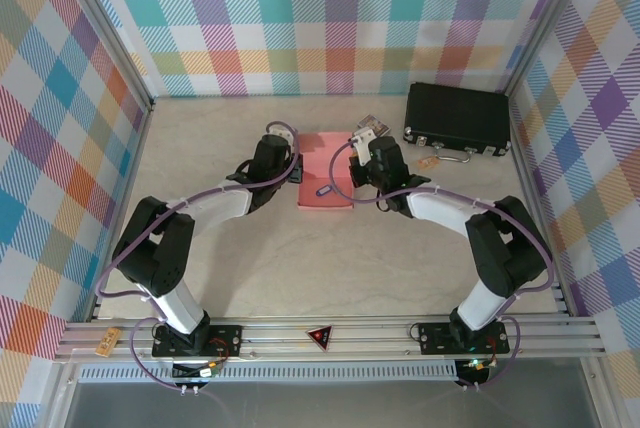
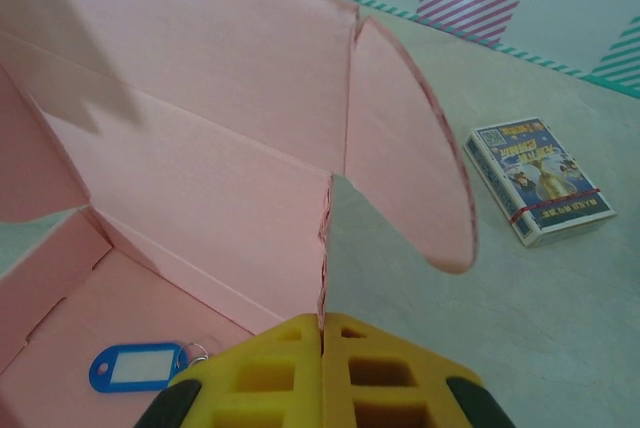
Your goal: Fold the paper box
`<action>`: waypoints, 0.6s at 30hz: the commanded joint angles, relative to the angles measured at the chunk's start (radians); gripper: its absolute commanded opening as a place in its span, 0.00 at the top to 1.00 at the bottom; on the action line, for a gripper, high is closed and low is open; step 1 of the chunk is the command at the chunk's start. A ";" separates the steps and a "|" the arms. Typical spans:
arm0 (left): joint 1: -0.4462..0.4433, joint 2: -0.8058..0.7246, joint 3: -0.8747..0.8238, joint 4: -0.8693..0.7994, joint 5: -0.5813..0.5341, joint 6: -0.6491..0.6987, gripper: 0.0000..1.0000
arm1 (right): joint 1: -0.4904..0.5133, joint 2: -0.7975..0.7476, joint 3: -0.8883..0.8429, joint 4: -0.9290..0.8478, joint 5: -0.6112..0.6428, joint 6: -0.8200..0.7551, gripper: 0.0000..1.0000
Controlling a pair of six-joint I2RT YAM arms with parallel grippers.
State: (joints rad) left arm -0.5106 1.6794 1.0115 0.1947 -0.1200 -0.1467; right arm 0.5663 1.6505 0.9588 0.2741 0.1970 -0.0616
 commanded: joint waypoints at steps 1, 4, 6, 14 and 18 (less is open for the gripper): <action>-0.023 -0.046 -0.025 0.049 0.000 -0.025 0.85 | 0.024 0.014 0.001 0.059 0.048 0.043 0.97; -0.029 -0.060 -0.044 0.057 -0.012 -0.028 0.85 | 0.036 0.022 -0.008 0.088 0.079 0.056 0.97; -0.031 -0.072 -0.062 0.074 -0.017 -0.032 0.85 | 0.043 0.030 -0.012 0.106 0.100 0.061 0.97; -0.034 -0.087 -0.103 0.106 -0.029 -0.040 0.85 | 0.078 0.046 -0.045 0.181 0.138 0.077 0.97; -0.034 -0.086 -0.112 0.114 -0.031 -0.048 0.85 | 0.089 0.045 -0.067 0.201 0.151 0.080 0.97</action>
State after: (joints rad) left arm -0.5320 1.6268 0.9161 0.2619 -0.1516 -0.1730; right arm 0.6369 1.6859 0.9051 0.4042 0.3431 -0.0032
